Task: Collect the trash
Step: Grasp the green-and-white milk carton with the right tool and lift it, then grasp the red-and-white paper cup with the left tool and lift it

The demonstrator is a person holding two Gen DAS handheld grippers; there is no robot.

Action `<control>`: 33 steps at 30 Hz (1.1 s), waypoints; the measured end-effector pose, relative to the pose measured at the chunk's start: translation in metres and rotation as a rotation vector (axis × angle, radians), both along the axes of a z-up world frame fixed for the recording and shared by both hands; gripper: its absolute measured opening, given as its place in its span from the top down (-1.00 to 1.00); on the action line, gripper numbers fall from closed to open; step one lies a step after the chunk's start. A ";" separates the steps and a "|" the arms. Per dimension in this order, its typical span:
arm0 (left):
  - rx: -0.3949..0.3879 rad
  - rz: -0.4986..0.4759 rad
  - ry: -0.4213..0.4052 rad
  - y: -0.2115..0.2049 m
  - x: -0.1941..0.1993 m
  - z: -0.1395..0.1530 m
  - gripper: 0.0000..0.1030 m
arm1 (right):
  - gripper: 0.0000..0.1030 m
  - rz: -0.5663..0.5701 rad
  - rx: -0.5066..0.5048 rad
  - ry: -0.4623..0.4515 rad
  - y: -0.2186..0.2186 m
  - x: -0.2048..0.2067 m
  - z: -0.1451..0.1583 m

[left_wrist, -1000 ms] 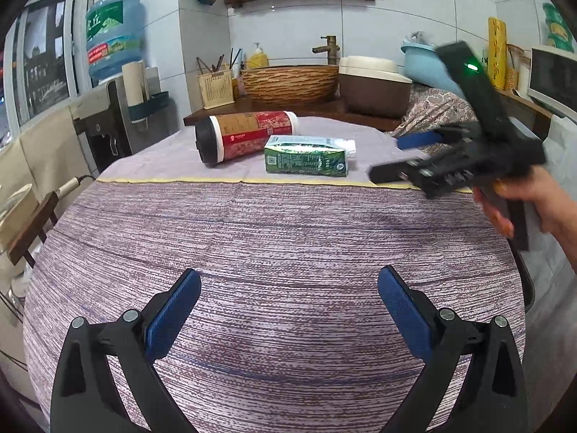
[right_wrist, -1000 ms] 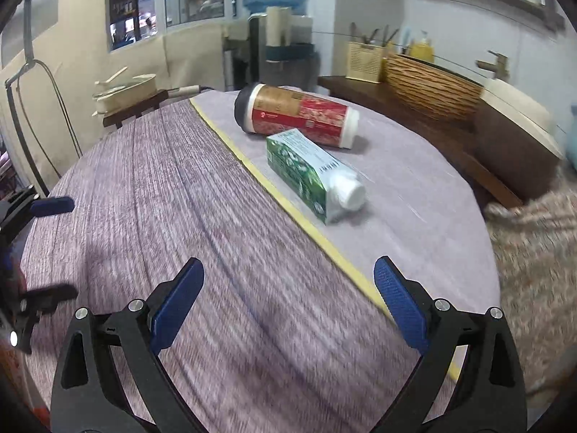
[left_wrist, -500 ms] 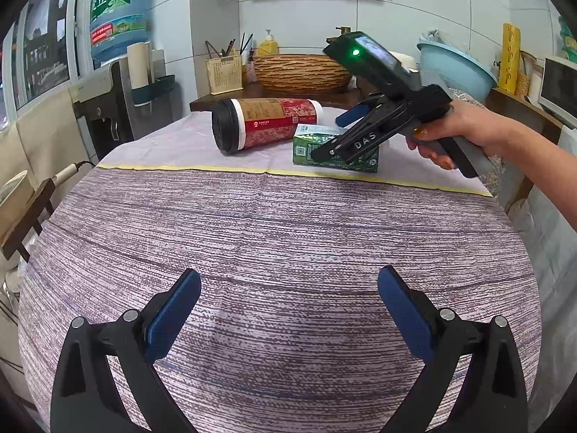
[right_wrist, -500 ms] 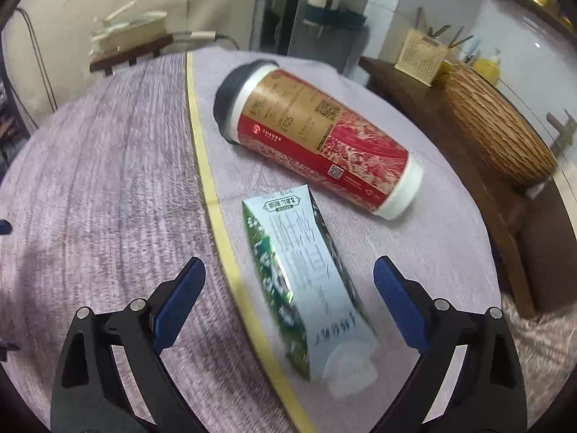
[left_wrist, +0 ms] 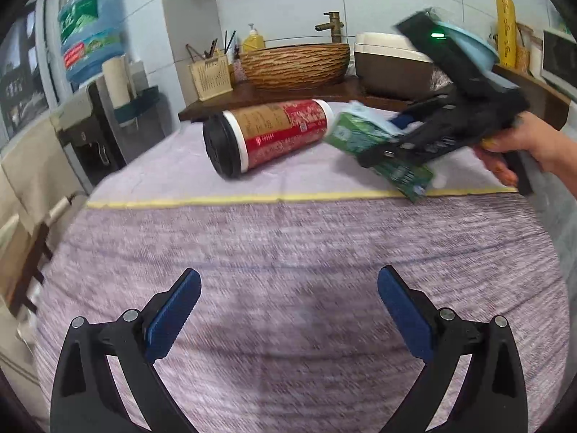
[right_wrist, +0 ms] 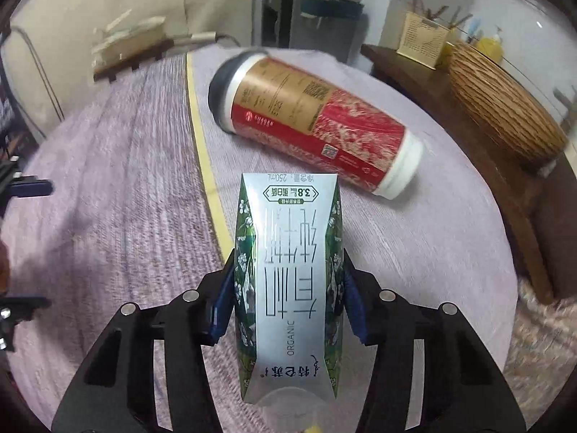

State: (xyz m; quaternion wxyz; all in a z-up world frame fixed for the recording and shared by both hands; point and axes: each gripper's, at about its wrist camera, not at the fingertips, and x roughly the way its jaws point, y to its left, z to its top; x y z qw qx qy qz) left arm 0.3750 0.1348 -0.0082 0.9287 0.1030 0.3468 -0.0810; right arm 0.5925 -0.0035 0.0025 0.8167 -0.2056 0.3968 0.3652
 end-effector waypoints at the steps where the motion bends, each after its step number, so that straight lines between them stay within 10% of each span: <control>1: 0.029 -0.012 -0.004 -0.002 0.010 0.005 -0.89 | -0.02 -0.013 0.032 0.006 -0.008 -0.005 0.003; 14: 0.317 -0.176 0.134 -0.070 0.163 0.033 -0.89 | -0.02 -0.074 0.230 -0.016 -0.079 -0.074 0.022; 22: 0.575 -0.267 0.219 -0.106 0.231 0.014 -0.89 | -0.02 -0.077 0.264 0.000 -0.098 -0.087 0.018; 33: 0.730 -0.311 0.397 -0.115 0.265 -0.030 -0.81 | -0.02 -0.079 0.308 -0.003 -0.111 -0.093 0.015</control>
